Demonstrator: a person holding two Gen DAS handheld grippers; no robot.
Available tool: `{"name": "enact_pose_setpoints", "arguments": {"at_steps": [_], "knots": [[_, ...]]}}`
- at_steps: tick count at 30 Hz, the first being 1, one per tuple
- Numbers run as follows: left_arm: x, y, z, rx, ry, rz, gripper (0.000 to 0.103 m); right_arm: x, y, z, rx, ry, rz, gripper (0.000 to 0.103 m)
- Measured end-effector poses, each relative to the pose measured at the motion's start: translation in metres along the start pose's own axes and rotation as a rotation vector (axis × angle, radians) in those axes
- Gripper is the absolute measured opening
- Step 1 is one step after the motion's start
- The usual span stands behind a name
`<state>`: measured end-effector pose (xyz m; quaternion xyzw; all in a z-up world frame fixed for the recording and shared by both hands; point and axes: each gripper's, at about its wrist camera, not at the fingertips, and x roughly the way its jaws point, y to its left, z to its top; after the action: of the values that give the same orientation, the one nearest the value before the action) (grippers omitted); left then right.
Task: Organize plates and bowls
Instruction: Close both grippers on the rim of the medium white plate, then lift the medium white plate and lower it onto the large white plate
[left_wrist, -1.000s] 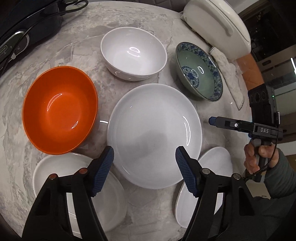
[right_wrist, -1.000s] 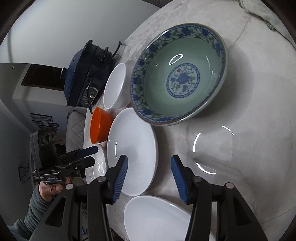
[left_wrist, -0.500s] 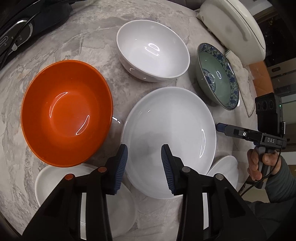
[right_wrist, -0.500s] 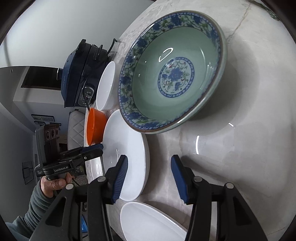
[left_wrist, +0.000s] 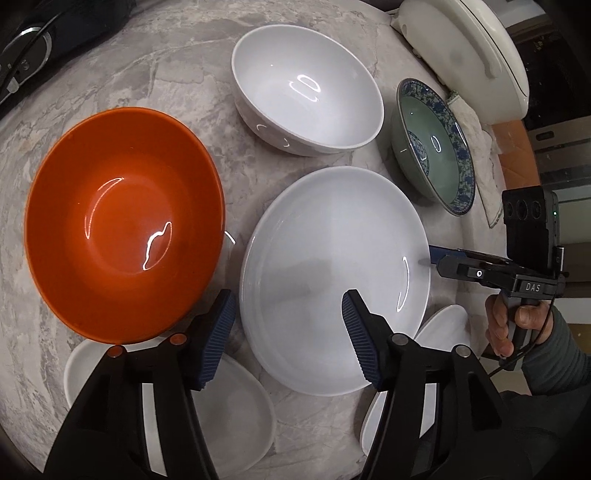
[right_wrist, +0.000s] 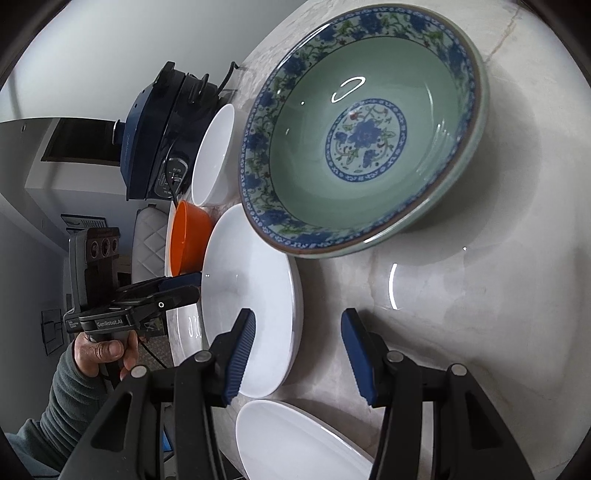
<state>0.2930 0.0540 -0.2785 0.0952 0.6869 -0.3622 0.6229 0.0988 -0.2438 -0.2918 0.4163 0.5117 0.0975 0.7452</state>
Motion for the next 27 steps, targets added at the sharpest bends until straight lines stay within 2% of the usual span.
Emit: {"name": "enact_pose_setpoints", "arguments": {"at_steps": [2, 4, 8, 13, 16, 18, 21, 27], "knots": [[0.004, 0.001, 0.001, -0.007, 0.009, 0.02, 0.054, 0.003, 0.002, 0.0, -0.013, 0.007, -0.007, 0.053], [0.006, 0.003, 0.003, -0.015, 0.011, 0.014, 0.041, 0.005, 0.005, 0.0, -0.029, 0.009, -0.018, 0.053], [0.007, 0.007, 0.005, -0.014, 0.013, 0.034, 0.035, 0.01, 0.009, 0.002, -0.052, 0.02, -0.022, 0.053], [0.01, 0.013, 0.002, -0.024, 0.018, 0.06, 0.02, 0.016, 0.016, 0.001, -0.09, 0.02, -0.044, 0.051], [0.014, 0.012, -0.002, -0.012, 0.034, 0.084, 0.016, 0.022, 0.018, 0.002, -0.095, 0.027, -0.071, 0.034], [0.017, 0.012, -0.004, -0.006, 0.038, 0.097, 0.015, 0.025, 0.019, 0.003, -0.103, 0.04, -0.117, 0.016], [0.017, 0.014, -0.006, -0.013, 0.033, 0.096, 0.012, 0.024, 0.017, 0.005, -0.084, 0.049, -0.128, 0.011], [0.012, 0.005, -0.005, -0.01, 0.011, 0.105, 0.012, 0.024, 0.02, 0.007, -0.08, 0.041, -0.169, 0.01]]}}
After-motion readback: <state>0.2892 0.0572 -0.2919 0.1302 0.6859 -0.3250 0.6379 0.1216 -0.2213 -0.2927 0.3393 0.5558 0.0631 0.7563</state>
